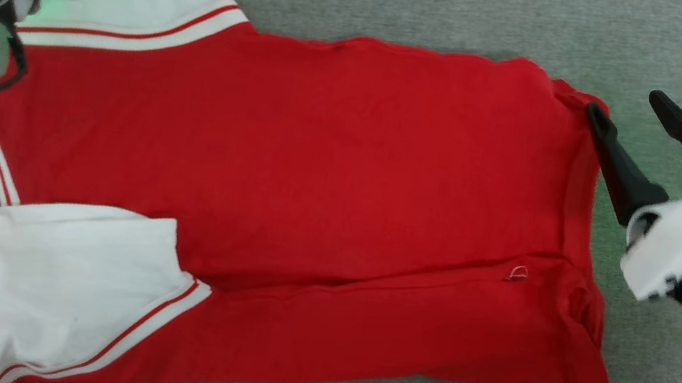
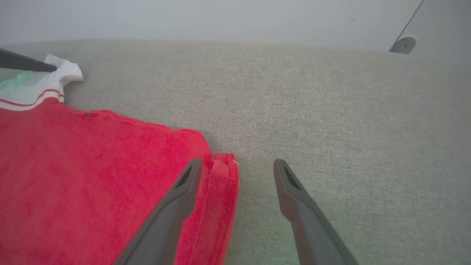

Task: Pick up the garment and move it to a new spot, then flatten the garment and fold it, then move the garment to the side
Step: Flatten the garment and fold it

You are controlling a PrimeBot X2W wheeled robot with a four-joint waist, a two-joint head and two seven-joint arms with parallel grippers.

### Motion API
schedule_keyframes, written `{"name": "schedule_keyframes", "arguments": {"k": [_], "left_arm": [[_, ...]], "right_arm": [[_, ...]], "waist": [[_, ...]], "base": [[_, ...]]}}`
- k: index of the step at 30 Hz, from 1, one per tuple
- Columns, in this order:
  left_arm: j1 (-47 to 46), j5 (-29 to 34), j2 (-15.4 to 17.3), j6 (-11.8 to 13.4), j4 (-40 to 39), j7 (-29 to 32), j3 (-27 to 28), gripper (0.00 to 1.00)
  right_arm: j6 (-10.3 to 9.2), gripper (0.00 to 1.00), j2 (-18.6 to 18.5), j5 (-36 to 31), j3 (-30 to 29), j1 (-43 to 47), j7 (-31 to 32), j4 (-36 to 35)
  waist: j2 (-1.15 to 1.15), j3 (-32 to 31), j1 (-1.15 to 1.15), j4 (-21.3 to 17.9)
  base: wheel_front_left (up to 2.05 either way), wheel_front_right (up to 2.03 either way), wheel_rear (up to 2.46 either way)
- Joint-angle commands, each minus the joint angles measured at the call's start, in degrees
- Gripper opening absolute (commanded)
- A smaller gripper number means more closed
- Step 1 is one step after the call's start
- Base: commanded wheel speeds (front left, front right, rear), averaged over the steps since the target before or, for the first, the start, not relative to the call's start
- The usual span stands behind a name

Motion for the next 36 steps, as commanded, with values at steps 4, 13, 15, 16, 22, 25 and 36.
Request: {"name": "schedule_keyframes", "arguments": {"k": [4,13,15,16,22,25,36], "left_arm": [[0.4,-0.5,-1.7,-0.5,1.0,-0.5,-0.6,0.00],[-0.7,-0.7,-3.5,-0.9,2.1,-2.7,-0.9,0.00],[-0.7,-0.8,-3.8,-0.9,2.3,-3.3,-0.9,0.00],[-0.7,-0.9,-4.0,-0.9,2.4,-3.5,-1.0,0.00],[-0.6,-1.4,-4.7,-0.9,1.6,-6.2,-1.1,0.00],[-0.7,-2.2,-4.7,-0.9,1.0,-8.1,-0.7,0.00],[0.3,-7.9,-2.1,-0.9,-4.2,-9.0,0.9,0.00]], "right_arm": [[-0.04,1.00,1.6,0.3,-0.2,-5.4,8.1,5.6],[-0.04,1.00,3.1,-1.8,0.6,-13.8,21.1,18.1],[-0.04,1.00,3.6,-1.6,0.9,-14.8,23.5,20.5],[-0.04,0.73,3.6,-1.8,1.3,-15.3,25.1,21.7],[-0.04,0.00,4.3,-3.0,-0.3,-17.7,28.0,24.4],[-0.04,0.00,4.6,-3.3,-1.0,-18.6,26.7,24.4],[-0.04,0.00,0.6,0.4,0.4,-15.6,19.0,24.4]], "waist": [[0.00,0.5,0.00,1.8],[0.00,1.3,0.00,3.6],[0.00,1.3,0.00,3.8],[0.00,1.3,0.00,3.9],[0.00,0.6,0.00,4.8],[0.00,-0.4,0.00,5.3],[0.00,-7.4,0.00,8.6]], "base": [[0.00,0.00,0.00],[0.00,0.00,0.00],[0.00,0.00,0.00],[0.00,0.00,0.00],[0.00,0.00,0.00],[0.00,0.00,0.00],[0.00,0.00,0.00]]}}
